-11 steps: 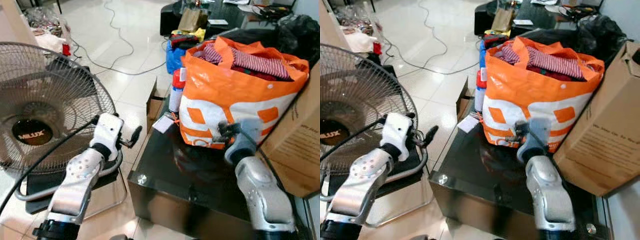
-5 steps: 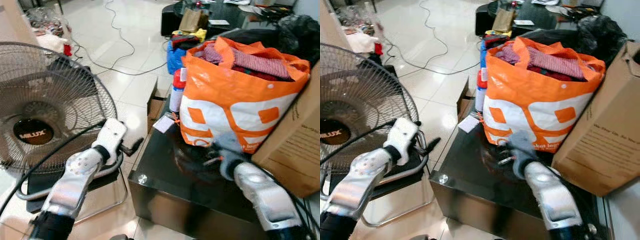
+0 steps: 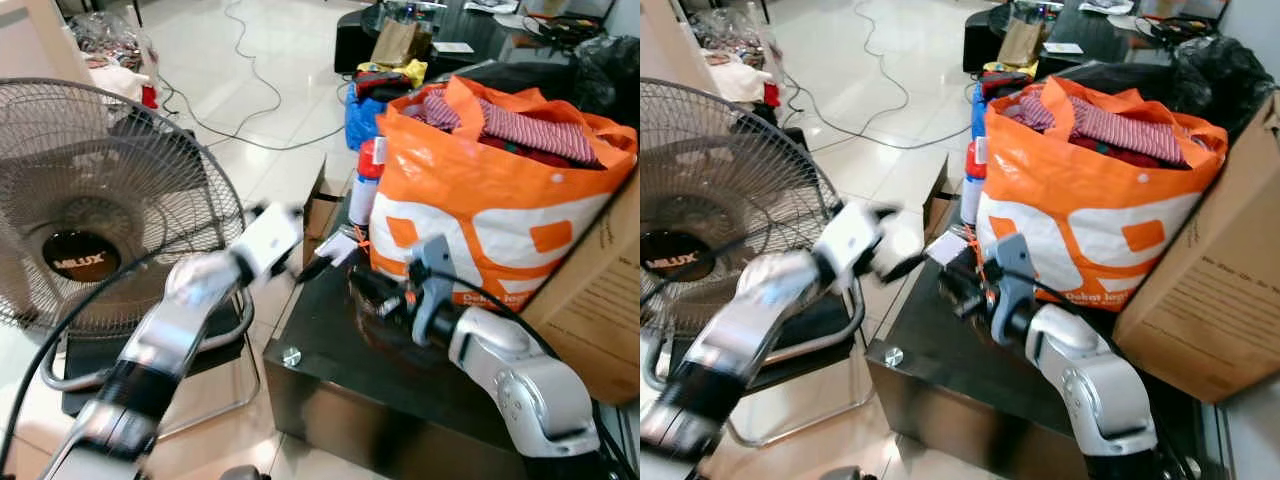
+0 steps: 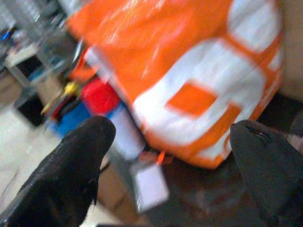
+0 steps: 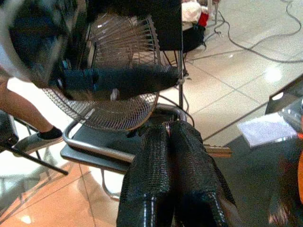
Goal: Hang keys on a hook
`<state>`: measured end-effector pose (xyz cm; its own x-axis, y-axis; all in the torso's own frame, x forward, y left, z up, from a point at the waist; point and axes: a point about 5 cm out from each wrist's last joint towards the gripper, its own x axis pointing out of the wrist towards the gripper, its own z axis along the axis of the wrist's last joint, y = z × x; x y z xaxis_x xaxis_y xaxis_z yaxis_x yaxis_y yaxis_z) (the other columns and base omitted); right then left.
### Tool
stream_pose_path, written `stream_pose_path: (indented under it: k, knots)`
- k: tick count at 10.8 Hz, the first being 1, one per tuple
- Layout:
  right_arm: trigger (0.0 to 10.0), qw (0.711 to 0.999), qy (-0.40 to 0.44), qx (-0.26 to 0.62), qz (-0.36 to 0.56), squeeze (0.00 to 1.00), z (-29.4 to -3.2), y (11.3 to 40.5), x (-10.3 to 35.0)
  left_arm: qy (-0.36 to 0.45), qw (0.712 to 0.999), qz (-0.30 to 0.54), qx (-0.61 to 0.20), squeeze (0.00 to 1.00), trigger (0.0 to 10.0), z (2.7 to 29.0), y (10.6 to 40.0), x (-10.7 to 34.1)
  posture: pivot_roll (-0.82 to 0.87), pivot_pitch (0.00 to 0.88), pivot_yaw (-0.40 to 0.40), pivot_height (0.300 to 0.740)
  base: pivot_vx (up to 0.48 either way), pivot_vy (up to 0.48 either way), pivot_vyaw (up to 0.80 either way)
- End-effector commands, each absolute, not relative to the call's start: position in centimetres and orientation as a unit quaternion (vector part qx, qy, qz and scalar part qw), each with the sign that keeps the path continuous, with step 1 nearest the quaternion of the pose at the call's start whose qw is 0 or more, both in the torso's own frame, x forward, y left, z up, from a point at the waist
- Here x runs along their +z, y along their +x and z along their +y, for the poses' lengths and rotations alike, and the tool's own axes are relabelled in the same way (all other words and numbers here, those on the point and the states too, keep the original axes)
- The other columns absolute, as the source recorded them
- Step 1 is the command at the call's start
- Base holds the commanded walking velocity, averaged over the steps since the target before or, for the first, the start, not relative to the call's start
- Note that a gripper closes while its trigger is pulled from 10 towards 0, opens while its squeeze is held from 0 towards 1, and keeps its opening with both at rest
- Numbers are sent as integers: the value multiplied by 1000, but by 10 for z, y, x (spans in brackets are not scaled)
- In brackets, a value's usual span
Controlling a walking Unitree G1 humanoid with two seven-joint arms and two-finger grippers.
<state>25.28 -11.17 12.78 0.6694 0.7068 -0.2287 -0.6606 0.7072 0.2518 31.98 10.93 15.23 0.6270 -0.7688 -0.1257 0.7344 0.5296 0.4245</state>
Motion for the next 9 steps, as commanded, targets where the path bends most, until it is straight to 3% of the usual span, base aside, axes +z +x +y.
stream_pose_path:
  k: [1, 2, 4, 8, 9]
  knots:
    - [0, 909, 80, 382, 146, 0, -113, 252, 135, 220, 857, -45, -464, 149, 10000, 102, 319, 155, -24, 0, -24, 740, 0, 0, 0]
    - [0, 909, 84, 383, 142, 0, -116, 253, 137, 218, 821, -45, -526, 145, 10000, 90, 317, 155, -31, 0, -27, 740, 0, 0, 0]
    - [0, 906, 82, 391, 138, 0, -116, 252, 140, 232, 783, -8, -577, 145, 10000, 86, 314, 141, -38, 0, -30, 740, 0, 0, 0]
    - [0, 896, 99, 416, 117, 0, -115, 250, 150, 219, 794, 26, -566, 149, 10000, 92, 327, 123, -36, 0, -39, 740, 0, 0, 0]
    - [0, 895, 107, 420, 108, 0, -115, 250, 154, 178, 859, -38, -479, 149, 10000, 91, 346, 143, -40, 0, -35, 740, 0, 0, 0]
